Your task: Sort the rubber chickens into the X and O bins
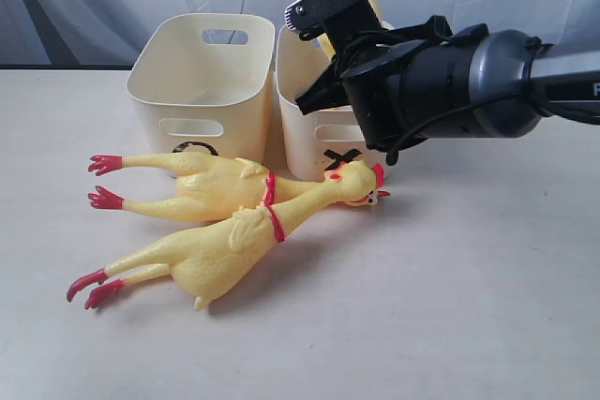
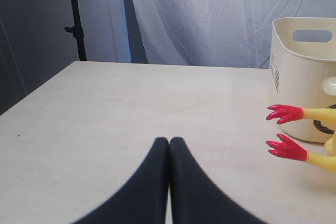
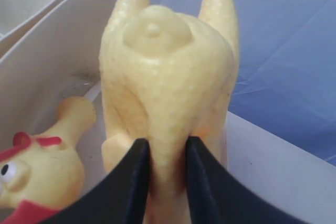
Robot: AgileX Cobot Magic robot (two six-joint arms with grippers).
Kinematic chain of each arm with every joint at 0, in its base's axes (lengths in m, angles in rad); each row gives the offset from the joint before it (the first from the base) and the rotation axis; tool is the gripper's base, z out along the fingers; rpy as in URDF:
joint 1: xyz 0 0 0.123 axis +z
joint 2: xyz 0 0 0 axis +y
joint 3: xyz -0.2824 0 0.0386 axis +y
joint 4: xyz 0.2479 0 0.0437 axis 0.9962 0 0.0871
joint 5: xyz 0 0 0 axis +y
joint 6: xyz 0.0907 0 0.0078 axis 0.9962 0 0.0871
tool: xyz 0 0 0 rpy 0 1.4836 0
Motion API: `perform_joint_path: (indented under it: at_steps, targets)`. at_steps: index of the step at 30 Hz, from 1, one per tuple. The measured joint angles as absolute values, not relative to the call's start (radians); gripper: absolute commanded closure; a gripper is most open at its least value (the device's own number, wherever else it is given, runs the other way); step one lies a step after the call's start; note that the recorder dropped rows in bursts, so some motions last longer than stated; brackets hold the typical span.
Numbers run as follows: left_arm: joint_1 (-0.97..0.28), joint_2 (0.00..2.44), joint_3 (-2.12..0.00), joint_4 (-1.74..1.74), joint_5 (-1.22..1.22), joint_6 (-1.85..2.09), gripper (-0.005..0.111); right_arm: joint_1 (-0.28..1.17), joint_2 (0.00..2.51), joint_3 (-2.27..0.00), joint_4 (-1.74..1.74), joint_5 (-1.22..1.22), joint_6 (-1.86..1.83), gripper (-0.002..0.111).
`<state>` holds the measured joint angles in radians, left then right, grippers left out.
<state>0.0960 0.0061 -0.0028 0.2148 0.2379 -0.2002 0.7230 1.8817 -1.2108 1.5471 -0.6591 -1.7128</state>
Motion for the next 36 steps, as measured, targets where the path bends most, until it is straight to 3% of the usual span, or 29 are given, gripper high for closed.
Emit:
perform_joint_path:
  at_steps: [5, 16, 26, 36]
  targets:
    - [0.096, 0.006, -0.003, 0.215, 0.238, -0.2, 0.107, 0.723, 1.882, -1.213, 1.547, -0.661, -1.713, 0.053]
    - [0.096, 0.006, -0.003, 0.215, 0.238, -0.2, 0.107, 0.723, 1.875, -1.213, 1.545, -0.721, -1.713, 0.052]
    - [0.096, 0.006, -0.003, 0.223, 0.238, -0.2, 0.107, 0.723, 1.716, -1.217, 1.603, -0.78, -1.768, 0.052]
    - [0.096, 0.006, -0.003, 0.223, 0.238, -0.2, 0.107, 0.723, 1.641, -1.217, 1.737, -1.044, -1.92, 0.053]
